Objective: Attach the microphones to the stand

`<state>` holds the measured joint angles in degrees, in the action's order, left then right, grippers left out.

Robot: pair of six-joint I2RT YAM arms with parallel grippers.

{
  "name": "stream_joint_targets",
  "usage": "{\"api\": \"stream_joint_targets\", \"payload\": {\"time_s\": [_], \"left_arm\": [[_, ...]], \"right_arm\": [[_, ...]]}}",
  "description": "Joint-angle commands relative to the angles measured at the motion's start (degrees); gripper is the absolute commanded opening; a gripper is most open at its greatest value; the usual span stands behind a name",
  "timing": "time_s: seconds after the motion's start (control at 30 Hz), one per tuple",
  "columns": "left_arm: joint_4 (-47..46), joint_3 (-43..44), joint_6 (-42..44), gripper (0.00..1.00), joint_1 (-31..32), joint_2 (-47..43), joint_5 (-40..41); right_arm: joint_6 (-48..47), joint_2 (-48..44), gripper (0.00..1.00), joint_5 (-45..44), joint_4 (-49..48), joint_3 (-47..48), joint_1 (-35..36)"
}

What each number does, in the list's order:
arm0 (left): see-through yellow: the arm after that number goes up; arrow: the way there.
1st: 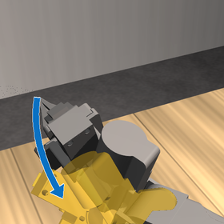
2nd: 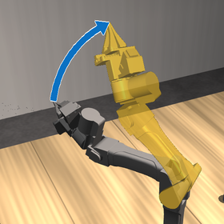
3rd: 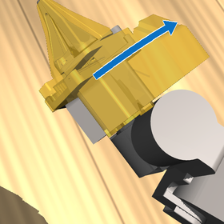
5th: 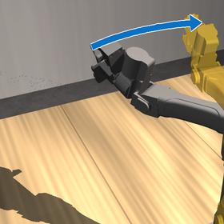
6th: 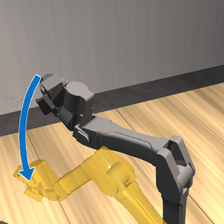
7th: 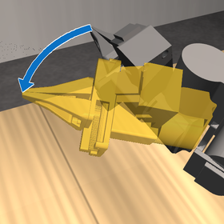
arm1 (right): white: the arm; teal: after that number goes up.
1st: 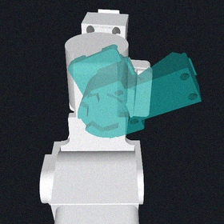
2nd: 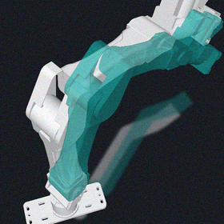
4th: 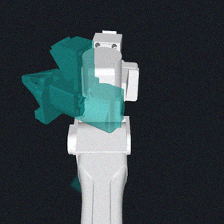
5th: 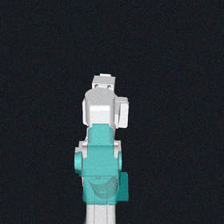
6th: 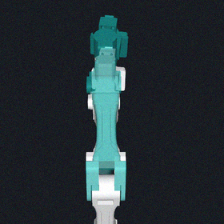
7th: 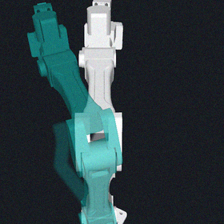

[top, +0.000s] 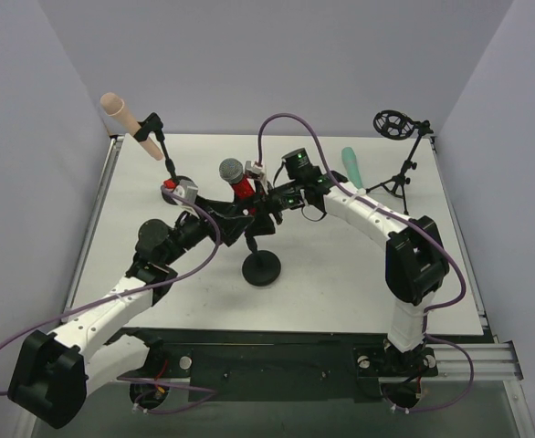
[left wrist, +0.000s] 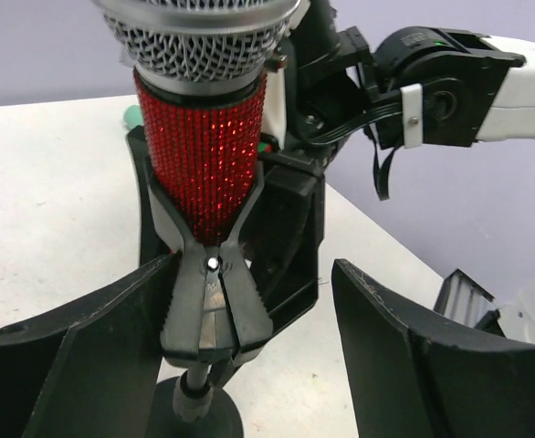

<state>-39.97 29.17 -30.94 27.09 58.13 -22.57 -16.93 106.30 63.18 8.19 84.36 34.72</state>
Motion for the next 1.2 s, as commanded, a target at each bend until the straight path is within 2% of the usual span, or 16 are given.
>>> {"api": "stream_joint_targets", "payload": {"time_s": [0.0,0.13,0.23,0.27,0.33,0.4,0.6,0.73,1.0,1.17], "left_arm": [[0.14,3.88,-1.49,0.78,0.95,-1.09,-6.43],[1.03,4.05,-1.32,0.78,0.42,-1.61,-7.67],[1.99,4.14,-0.88,0.78,-0.46,-2.49,-9.07],[2.52,4.14,-0.7,0.78,-1.07,-2.75,-9.33],[3.66,4.58,-0.7,0.78,-1.86,-3.2,-10.04],[4.63,5.02,-0.18,0.79,-2.3,-3.55,-10.48],[7.88,6.25,2.02,0.8,-2.39,-4.34,-11.97],[10.25,6.43,4.04,0.8,-2.39,-4.95,-12.85],[13.16,4.67,8.34,0.77,-2.13,-6.54,-15.31],[16.41,3.44,12.56,0.76,-0.2,-8.11,-14.35]], "right_arm": [[-4.07,-0.92,0.57,-1.83,7.1,-0.42,1.4],[-5.13,-1.53,0.64,-0.7,8.34,-0.16,0.09],[-5.05,-2.15,0.73,0.54,8.78,-0.07,-1.58],[-5.04,-2.5,0.82,1.24,8.95,0.1,-2.63],[-5.13,-2.85,0.94,2.73,9.57,0.37,-4.21],[-6.36,-3.38,0.95,3.96,11.14,0.98,-5.36],[-18.83,-3.82,0.97,5.37,25.01,3.79,-6.33],[-26.3,-3.91,0.98,6.17,30.56,4.58,-6.77],[-34.04,-4.52,0.99,7.05,37.86,5.29,-9.23],[-34.31,-5.14,0.99,4.77,38.75,5.47,-10.28]]}}
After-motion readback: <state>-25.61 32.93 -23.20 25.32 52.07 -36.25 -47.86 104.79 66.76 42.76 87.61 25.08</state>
